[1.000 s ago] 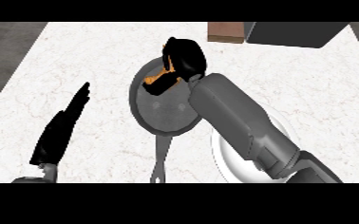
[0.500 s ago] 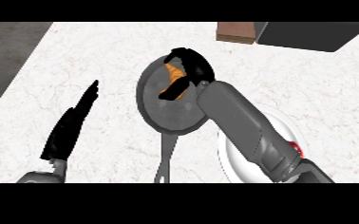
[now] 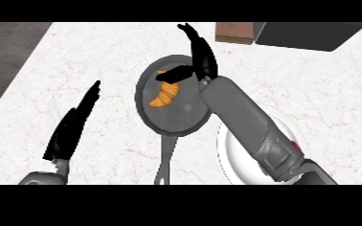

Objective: Pick the croissant from the plate and place it in the pan

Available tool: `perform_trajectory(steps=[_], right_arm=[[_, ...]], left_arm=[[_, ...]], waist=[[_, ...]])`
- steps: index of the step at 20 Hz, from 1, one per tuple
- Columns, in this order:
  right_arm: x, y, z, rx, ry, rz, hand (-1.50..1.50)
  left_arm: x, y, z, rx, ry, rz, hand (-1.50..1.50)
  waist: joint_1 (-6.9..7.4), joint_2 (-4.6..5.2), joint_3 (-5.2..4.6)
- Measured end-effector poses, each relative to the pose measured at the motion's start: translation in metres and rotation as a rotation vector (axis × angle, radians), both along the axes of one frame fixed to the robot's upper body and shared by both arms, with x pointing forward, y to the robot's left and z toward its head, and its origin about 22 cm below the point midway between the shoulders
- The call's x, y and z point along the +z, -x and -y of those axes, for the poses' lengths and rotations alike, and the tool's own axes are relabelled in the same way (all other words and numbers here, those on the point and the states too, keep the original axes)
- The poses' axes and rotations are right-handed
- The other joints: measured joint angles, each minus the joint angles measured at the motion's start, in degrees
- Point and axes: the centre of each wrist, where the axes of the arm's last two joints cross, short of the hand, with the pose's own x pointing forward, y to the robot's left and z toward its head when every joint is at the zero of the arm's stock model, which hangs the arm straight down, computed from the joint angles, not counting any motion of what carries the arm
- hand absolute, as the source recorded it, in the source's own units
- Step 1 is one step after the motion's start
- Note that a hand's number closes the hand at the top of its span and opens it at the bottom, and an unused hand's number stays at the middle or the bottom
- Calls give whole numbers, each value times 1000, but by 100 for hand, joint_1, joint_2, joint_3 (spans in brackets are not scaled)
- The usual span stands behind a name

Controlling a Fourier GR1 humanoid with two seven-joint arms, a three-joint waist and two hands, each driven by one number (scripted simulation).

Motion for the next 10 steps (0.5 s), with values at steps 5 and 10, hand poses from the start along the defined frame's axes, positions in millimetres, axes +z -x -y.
perform_trajectory(steps=[5,10], right_arm=[[3,-12,12,-157,-116,28,-150],[-12,-21,54,-230,-182,68,-150]], left_arm=[[-3,4,-10,32,-4,-6,0],[-9,14,-16,72,3,-22,0]], waist=[[-189,-35,-2],[-421,-88,-3]])
